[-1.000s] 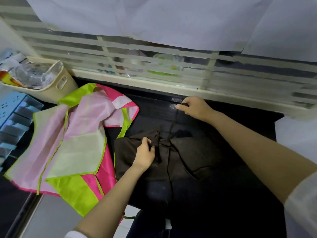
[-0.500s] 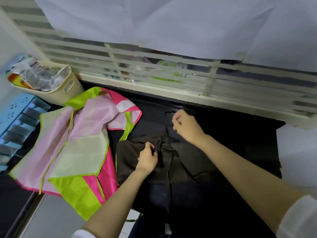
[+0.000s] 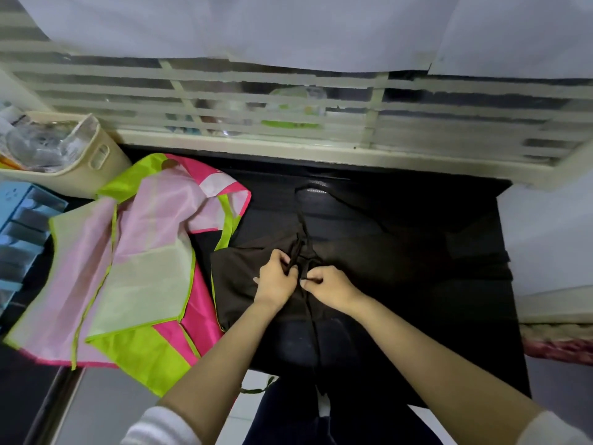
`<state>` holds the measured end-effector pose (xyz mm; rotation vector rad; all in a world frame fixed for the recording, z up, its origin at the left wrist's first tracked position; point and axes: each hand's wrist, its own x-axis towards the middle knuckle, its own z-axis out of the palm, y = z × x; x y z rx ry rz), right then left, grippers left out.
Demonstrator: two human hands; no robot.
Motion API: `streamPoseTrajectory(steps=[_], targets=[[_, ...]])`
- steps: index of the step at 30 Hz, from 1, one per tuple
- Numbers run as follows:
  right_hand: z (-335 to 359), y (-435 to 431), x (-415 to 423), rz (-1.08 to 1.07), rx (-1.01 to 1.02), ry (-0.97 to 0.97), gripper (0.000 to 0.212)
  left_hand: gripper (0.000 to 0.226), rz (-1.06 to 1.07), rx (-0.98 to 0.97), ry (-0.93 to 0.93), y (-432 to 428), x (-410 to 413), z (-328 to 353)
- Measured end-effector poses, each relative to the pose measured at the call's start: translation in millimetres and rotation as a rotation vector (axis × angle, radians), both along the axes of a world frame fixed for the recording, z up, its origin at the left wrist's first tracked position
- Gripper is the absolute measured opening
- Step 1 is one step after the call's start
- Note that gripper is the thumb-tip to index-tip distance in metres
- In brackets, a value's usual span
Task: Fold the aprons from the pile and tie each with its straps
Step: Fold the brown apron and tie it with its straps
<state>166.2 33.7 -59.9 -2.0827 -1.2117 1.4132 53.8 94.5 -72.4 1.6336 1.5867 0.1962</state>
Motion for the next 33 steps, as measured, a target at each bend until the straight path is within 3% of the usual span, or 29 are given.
streamPoseTrajectory(steps=[3, 5, 8, 15, 20, 22, 24, 26, 28, 30, 33], targets=[[8.3, -1.3, -8.6, -0.044, -0.015, 0.035, 0.030, 0.016, -0.021, -0.001, -0.010, 2.4, -1.1, -0.4], [13.9, -5.1, -16.1, -0.161, -0.010, 0.160, 0.014, 0.014, -0.033, -0.003, -0.016, 3.7, -2.2, -0.5], [21.9, -18.1, -21.0, -0.266, 0.011, 0.236, 0.035, 0.019, -0.046, -0.013, -0.034, 4.1, -4.0, -0.5], [22.3, -64.2, -9.1, -0.197, -0.035, -0.028, 0.027, 0.011, -0.082, -0.050, 0.001, 0.1, -0.3, 0.4], [5.4, -106.4, 2.2, -0.049, -0.284, 0.117, 0.020, 0.015, -0.079, -0.072, -0.005, -4.2, -0.3, -0.1], [0.3, -111.5, 7.9, -0.026, -0.166, -0.046, 0.027, 0.016, -0.087, -0.065, -0.001, -4.8, -1.3, 0.4], [7.2, -104.1, 8.6, -0.157, 0.131, -0.175, 0.032, 0.016, -0.098, -0.059, -0.003, -4.7, -2.8, 1.7], [19.7, -87.6, 4.4, -0.223, 0.378, -0.215, 0.025, 0.016, -0.111, -0.047, -0.014, -4.5, -4.9, 2.0], [27.6, -68.9, -3.8, -0.191, 0.480, -0.201, 0.020, 0.018, -0.123, -0.007, -0.050, -5.2, -8.8, -0.5], [28.4, -49.0, -16.3, -0.152, 0.400, -0.141, 0.030, 0.019, -0.142, 0.045, -0.128, -8.0, -16.0, -1.8], [14.6, -23.6, -29.2, -0.252, 0.080, 0.085, 0.063, 0.022, -0.252, 0.088, -0.229, -18.6, -26.6, 3.0]])
